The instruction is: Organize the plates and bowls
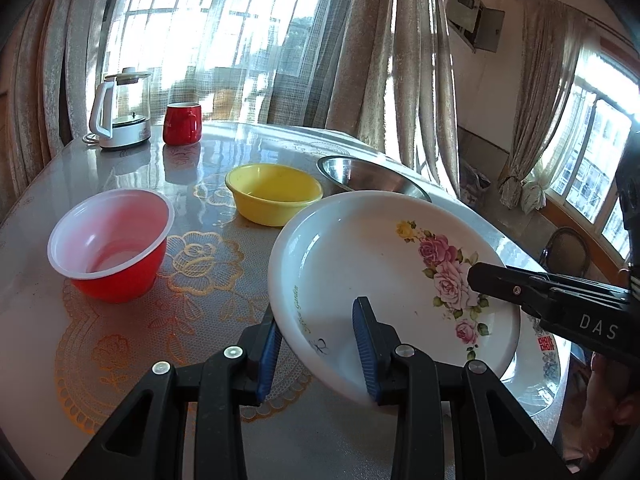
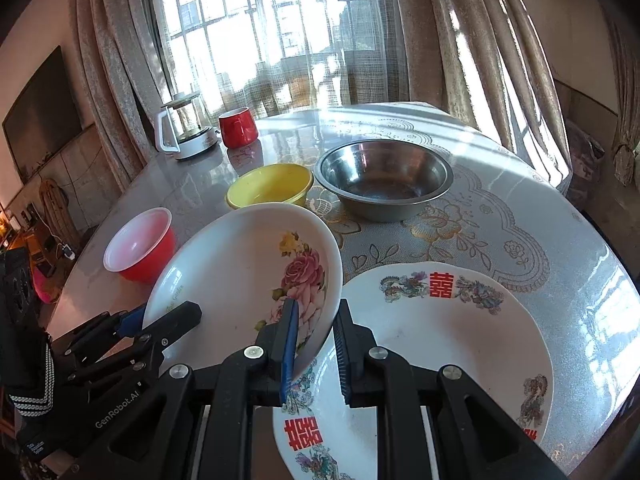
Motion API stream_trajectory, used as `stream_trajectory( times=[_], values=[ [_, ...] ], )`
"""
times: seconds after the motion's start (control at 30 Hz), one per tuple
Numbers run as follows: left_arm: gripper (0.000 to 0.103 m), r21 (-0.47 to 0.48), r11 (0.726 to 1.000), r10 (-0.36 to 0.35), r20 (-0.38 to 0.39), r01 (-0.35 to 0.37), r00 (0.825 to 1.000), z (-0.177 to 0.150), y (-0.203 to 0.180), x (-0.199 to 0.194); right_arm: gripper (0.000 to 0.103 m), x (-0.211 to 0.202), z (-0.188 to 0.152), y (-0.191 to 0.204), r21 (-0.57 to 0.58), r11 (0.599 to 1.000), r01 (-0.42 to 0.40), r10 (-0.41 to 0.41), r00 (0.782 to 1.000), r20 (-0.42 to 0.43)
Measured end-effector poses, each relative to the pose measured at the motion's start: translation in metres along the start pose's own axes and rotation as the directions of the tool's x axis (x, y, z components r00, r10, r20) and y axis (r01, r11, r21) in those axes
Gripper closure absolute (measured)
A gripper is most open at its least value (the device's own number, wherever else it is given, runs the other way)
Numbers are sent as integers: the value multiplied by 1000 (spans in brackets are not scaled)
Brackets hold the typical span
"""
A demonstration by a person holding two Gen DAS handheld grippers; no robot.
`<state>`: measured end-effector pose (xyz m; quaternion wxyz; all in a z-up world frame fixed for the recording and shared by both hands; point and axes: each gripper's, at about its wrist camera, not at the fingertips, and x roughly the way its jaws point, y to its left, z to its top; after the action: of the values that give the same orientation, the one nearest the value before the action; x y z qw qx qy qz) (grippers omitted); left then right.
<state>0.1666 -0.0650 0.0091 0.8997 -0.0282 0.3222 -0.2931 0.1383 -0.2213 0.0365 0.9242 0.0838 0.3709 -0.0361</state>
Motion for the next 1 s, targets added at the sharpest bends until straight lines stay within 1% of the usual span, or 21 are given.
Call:
stream_trajectory(
  times=[0.2, 0.4, 0.57, 0.63, 0.7, 0.83, 1.0],
  values=[
    [67, 10, 1000, -25, 1, 25, 1000, -3, -16, 0, 86, -14, -8, -14, 34, 999, 10, -11, 1000, 15],
    [68, 48, 998, -37, 37, 35, 999, -6, -36, -4, 85, -28, -20, -31, 72, 997, 15, -17, 1000, 26],
    [68, 73, 995, -65, 30, 62, 997, -7, -52, -1, 85, -41, -28, -46, 100, 995, 26, -29, 999, 33],
    [68, 85, 995, -58, 35, 55, 998, -8, -59, -2, 85, -44, -32, -51, 108, 994, 28, -32, 999, 32],
    [68, 88, 995, -52, 26, 49, 998, -9, -67, -2, 85, -48, -35, -57, 124, 992, 25, -29, 999, 31],
    [68, 89, 994, -67, -9, 68, 998, -9, -77, 0, 85, -54, -41, -69, 146, 989, 27, -32, 999, 33],
    [68, 133, 990, -38, -24, 41, 999, -7, -95, 1, 85, -58, -47, -84, 186, 983, 9, -14, 1000, 27]
  ],
)
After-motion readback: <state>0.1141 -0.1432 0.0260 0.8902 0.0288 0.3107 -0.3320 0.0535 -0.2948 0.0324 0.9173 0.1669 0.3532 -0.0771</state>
